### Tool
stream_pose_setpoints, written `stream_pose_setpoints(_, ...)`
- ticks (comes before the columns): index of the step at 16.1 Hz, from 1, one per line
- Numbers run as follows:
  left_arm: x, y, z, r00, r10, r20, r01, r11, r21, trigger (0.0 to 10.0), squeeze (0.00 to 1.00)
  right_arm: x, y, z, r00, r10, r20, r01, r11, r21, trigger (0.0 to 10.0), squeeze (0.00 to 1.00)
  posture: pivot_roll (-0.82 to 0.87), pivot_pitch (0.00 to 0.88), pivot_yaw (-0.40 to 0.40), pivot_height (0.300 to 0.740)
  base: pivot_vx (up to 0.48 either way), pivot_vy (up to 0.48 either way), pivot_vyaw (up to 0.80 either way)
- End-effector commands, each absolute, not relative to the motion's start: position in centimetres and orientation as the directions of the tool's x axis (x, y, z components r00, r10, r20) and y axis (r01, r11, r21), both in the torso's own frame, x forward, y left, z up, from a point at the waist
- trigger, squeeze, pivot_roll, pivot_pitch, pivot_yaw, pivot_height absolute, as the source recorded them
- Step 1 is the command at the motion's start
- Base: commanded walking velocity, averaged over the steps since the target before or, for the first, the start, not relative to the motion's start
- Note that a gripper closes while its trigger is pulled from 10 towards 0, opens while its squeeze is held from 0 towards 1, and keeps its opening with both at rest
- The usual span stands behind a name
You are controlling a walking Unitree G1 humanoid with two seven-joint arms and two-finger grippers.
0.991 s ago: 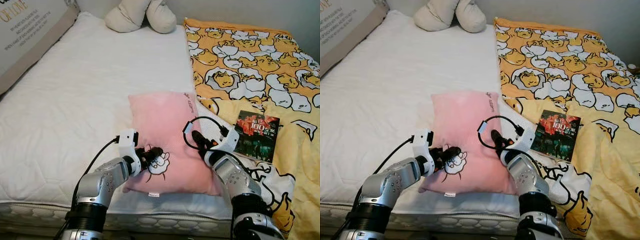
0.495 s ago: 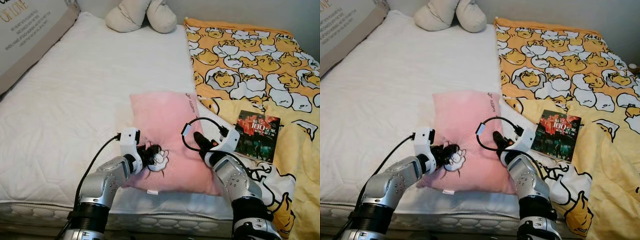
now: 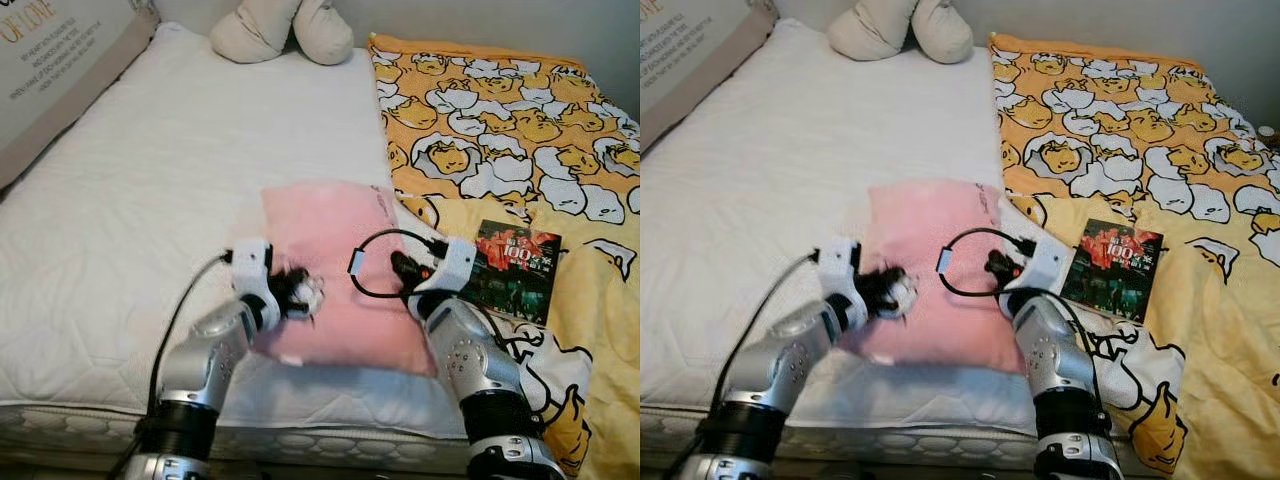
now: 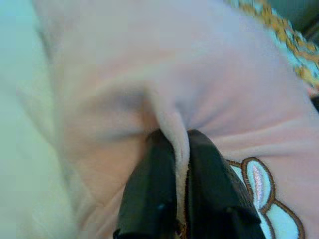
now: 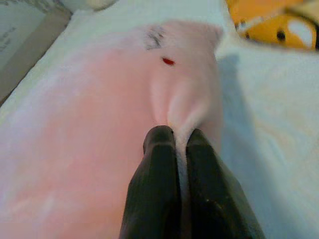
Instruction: Clean up the room
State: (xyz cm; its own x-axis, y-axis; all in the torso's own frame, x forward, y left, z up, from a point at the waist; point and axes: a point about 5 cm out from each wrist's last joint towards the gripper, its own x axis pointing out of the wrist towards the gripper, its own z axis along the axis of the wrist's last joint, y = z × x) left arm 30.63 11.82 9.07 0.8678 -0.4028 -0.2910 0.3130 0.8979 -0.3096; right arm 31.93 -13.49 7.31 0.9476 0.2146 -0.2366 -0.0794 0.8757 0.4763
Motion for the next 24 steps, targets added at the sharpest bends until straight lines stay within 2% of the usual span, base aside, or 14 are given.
stream_pose_setpoints(1, 31.8, 12.8, 12.1, 0.921, -0.347, -0.180, 0.300, 0.923, -0.241, 0.0, 0.00, 32.9, -14.9, 9.6, 0.976, 0.154, -0.151, -0.076, 0.900, 0.428, 0.0, 0.00, 0.10, 0.000, -0.049, 0.740, 0.000, 0.000, 0.00)
stream_pose_setpoints(4, 32.4, 13.4, 14.4, 0.941, -0.322, -0.101, 0.300, 0.935, -0.188, 0.0, 0.00, 33.8, -15.4, 11.4, 0.988, 0.128, -0.089, -0.080, 0.907, 0.413, 0.0, 0.00, 0.10, 0.000, -0.050, 0.740, 0.000, 0.000, 0.00)
stream_pose_setpoints(5, 32.9, 13.9, 16.2, 0.958, -0.286, -0.028, 0.280, 0.952, -0.125, 0.0, 0.00, 34.4, -15.6, 13.1, 0.992, 0.120, -0.032, -0.099, 0.920, 0.379, 0.0, 0.00, 0.10, 0.000, -0.050, 0.740, 0.000, 0.000, 0.00)
stream_pose_setpoints(9, 33.2, 15.1, 18.8, 0.973, -0.214, 0.084, 0.218, 0.975, -0.041, 0.0, 0.00, 35.4, -15.7, 16.2, 0.991, 0.110, 0.074, -0.129, 0.935, 0.332, 0.0, 0.00, 0.10, 0.000, -0.048, 0.740, 0.000, 0.000, 0.00)
stream_pose_setpoints(14, 32.8, 15.2, 17.5, 0.981, -0.188, 0.045, 0.190, 0.981, -0.034, 0.0, 0.00, 34.9, -15.4, 14.7, 0.990, 0.135, 0.030, -0.137, 0.937, 0.321, 0.0, 0.00, 0.11, 0.000, -0.061, 0.740, 0.000, 0.000, 0.00)
stream_pose_setpoints(18, 32.3, 15.0, 16.4, 0.984, -0.176, 0.011, 0.176, 0.984, -0.037, 0.0, 0.00, 33.7, -14.5, 12.2, 0.982, 0.184, -0.039, -0.163, 0.937, 0.309, 0.0, 0.00, 0.12, 0.000, -0.067, 0.740, 0.000, 0.480, 0.00)
stream_pose_setpoints(24, 31.8, 14.8, 16.4, 0.988, -0.152, 0.017, 0.152, 0.987, -0.057, 0.0, 0.00, 34.1, -14.5, 12.1, 0.979, 0.199, -0.045, -0.177, 0.936, 0.303, 0.0, 0.00, 0.15, 0.000, -0.078, 0.740, 0.000, 0.480, 0.00)
